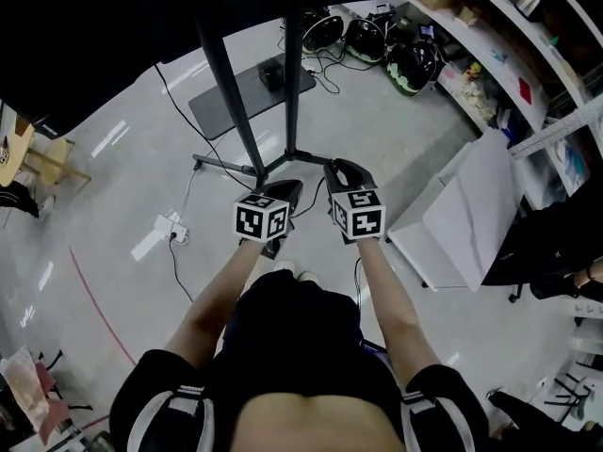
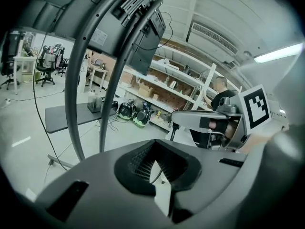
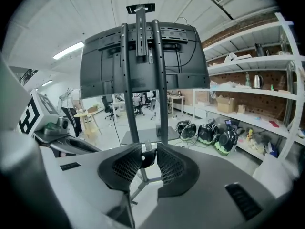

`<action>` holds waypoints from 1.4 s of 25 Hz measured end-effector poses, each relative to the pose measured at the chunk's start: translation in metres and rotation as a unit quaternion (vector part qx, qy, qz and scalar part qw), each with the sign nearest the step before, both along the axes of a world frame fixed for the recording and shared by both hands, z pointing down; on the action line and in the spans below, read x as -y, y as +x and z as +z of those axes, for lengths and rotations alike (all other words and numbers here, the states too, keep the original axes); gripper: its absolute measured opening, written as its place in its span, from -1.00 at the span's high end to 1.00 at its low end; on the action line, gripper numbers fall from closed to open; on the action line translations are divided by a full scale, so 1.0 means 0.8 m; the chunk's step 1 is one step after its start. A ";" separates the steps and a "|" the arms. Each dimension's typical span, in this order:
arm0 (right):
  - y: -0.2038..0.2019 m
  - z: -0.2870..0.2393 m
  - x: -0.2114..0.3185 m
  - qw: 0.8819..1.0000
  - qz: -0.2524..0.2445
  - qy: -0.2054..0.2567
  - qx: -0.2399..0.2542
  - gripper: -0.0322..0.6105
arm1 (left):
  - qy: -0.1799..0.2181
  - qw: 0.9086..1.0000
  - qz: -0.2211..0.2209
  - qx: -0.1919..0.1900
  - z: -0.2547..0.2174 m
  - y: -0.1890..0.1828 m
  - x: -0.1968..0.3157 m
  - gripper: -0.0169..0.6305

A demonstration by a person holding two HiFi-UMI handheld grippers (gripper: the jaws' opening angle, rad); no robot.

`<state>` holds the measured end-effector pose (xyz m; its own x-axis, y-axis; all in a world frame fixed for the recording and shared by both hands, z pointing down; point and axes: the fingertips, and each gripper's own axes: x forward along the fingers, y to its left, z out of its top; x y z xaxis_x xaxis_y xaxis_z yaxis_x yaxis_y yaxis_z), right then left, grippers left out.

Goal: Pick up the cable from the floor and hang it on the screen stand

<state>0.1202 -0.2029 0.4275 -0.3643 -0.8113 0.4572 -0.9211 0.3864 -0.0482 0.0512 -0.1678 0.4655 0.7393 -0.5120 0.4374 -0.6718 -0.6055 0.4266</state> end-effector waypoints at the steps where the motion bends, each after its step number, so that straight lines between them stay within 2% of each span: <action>1: -0.006 -0.009 0.000 1.000 -0.003 0.008 0.002 0.55 | 0.006 1.000 -0.003 -0.002 -0.008 -0.004 -0.001 0.94; 7: -0.047 -0.060 -0.004 0.998 -0.042 0.052 0.003 0.55 | 0.044 0.999 -0.016 -0.003 -0.043 -0.026 -0.008 0.94; 15: -0.071 -0.066 -0.013 0.995 -0.087 0.053 -0.004 0.55 | 0.046 0.998 -0.053 0.003 -0.051 -0.050 -0.017 0.94; 22: -0.078 -0.081 -0.013 0.990 -0.121 0.072 -0.012 0.55 | 0.063 0.995 -0.079 0.007 -0.050 -0.068 -0.024 0.94; 29: -0.125 -0.130 0.000 0.979 -0.169 0.114 -0.029 0.55 | 0.085 0.993 -0.085 0.004 -0.072 -0.090 -0.013 0.94; 35: -0.200 -0.165 0.035 0.963 -0.223 0.143 -0.050 0.55 | 0.101 0.989 -0.103 0.009 -0.095 -0.136 0.024 0.94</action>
<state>-0.0400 -0.2305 0.2955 -0.6710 -0.6828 0.2890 -0.6551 0.7285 0.2004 -0.0576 -0.1867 0.3896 0.6028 -0.7294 0.3234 -0.7965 -0.5264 0.2975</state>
